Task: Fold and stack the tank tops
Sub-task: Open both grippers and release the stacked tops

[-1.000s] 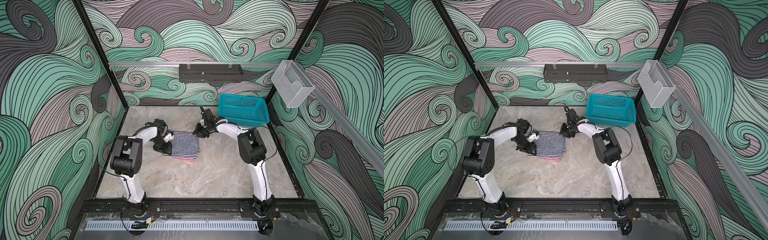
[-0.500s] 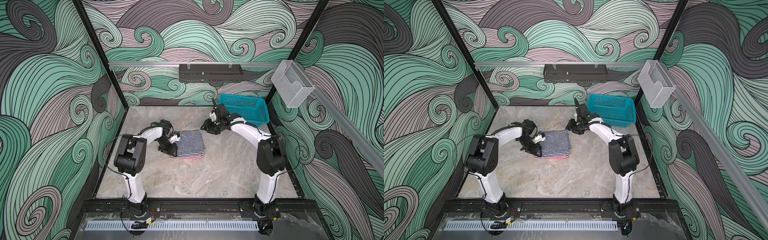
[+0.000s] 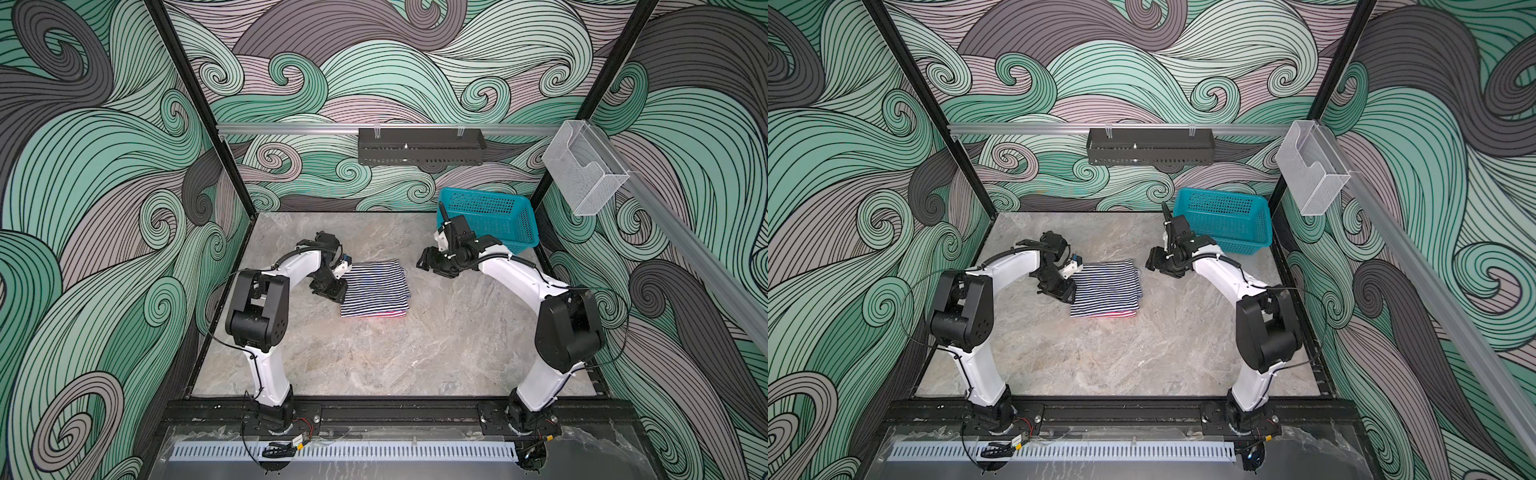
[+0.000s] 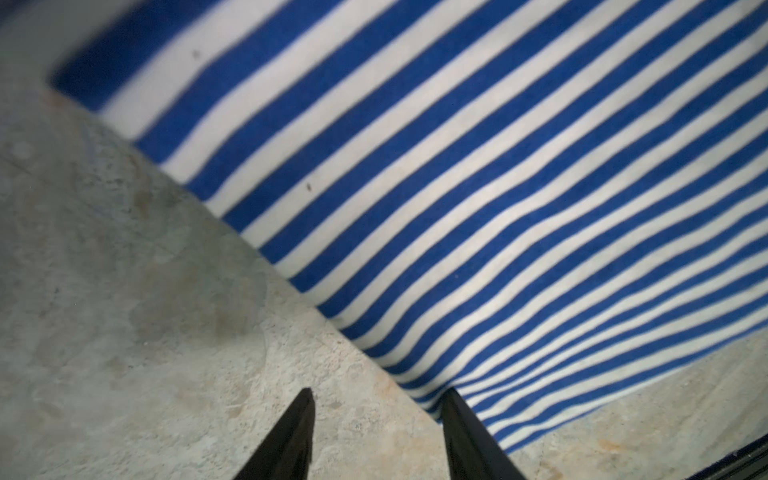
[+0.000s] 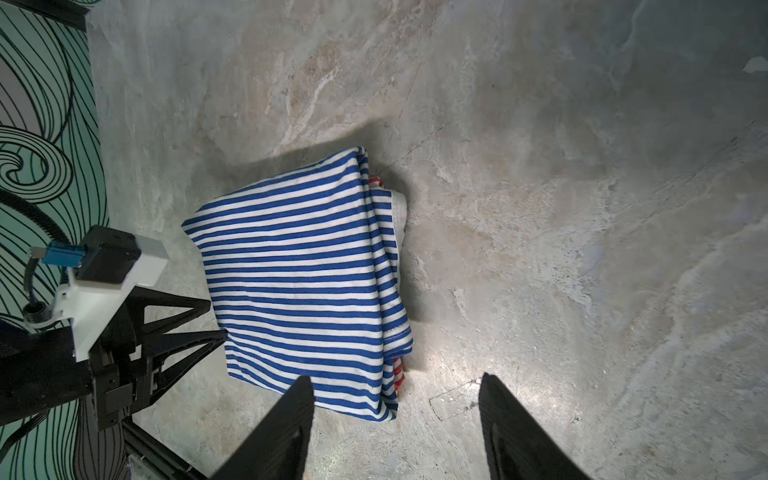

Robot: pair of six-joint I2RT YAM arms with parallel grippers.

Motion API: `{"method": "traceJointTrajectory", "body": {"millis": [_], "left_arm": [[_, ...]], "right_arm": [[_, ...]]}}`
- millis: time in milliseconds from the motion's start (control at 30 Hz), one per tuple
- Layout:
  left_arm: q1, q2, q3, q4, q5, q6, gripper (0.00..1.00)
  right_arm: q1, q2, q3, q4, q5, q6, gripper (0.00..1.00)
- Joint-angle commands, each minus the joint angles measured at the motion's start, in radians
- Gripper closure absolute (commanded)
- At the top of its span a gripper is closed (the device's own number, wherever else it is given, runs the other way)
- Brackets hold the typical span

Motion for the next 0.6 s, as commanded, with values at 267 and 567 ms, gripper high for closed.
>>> {"method": "traceJointTrajectory", "body": {"millis": [267,567], "left_arm": [[0.004,0.127,0.125,0.006,-0.012,-0.013,0.47],[0.004,0.159,0.166,0.007,-0.046,-0.021,0.47]], "right_arm": [[-0.013,-0.069,-0.062,0.016,0.045,-0.007,0.36],[-0.03,-0.108,-0.111,0.016,0.059,-0.007,0.36]]}}
